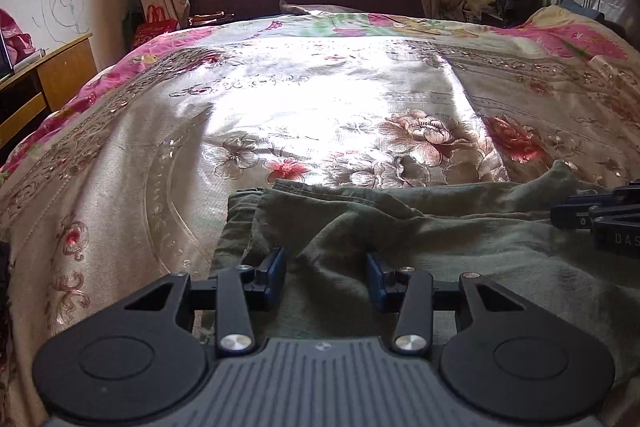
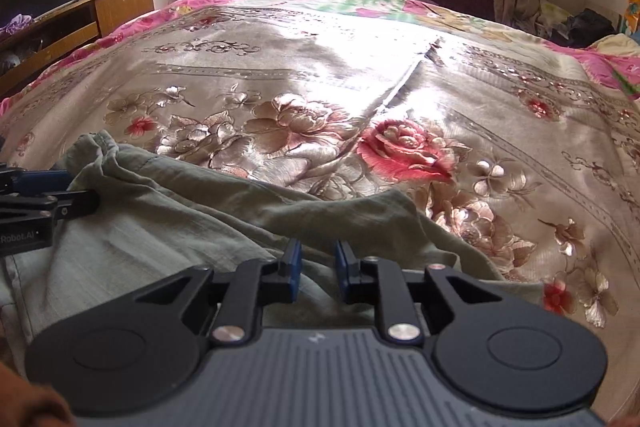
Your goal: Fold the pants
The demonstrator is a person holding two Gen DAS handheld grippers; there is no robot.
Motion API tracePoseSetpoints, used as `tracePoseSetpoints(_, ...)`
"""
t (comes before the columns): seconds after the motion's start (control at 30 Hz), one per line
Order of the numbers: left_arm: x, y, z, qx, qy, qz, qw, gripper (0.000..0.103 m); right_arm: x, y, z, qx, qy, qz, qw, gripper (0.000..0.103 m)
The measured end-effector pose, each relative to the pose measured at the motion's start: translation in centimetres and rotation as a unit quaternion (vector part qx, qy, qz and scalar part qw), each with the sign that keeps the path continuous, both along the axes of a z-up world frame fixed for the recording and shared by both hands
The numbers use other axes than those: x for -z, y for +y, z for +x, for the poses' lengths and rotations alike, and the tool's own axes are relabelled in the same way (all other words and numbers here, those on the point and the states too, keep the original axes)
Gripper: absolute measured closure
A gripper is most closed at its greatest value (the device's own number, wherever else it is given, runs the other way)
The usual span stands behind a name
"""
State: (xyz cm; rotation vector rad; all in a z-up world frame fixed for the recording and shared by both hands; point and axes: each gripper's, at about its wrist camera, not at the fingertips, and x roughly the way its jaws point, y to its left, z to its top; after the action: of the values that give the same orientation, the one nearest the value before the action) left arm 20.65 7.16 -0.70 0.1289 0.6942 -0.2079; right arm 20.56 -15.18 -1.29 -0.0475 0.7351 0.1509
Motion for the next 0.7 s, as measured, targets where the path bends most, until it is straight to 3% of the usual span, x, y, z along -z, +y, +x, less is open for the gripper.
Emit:
tracePoseSetpoints(0.43,-1.3,0.5,-1.7,-0.007,0.001,0.03,0.9995,0.045,-2.7,-3.3,-3.9,0.035,-0.013,-0.006,0.999,0.083)
tracePoseSetpoints(0.5,-1.2,0.9,-2.1,-0.001,0.004,0.035,0.9994,0.045,-3.1,-4.0,-4.9,0.041,-0.014,-0.005,0.999,0.078)
tracePoseSetpoints(0.57,-1.0,1.6,-2.3,0.0,0.009,0.039,0.9992,0.044,-3.3,-5.1,-6.0,0.048,-0.012,0.001,0.999,0.066)
tracePoseSetpoints(0.7,-1.0,2.6,-3.3,-0.002,0.008,0.036,0.9993,0.044,-2.6,-8.1,-8.6,0.084,-0.001,0.036,0.996,0.065)
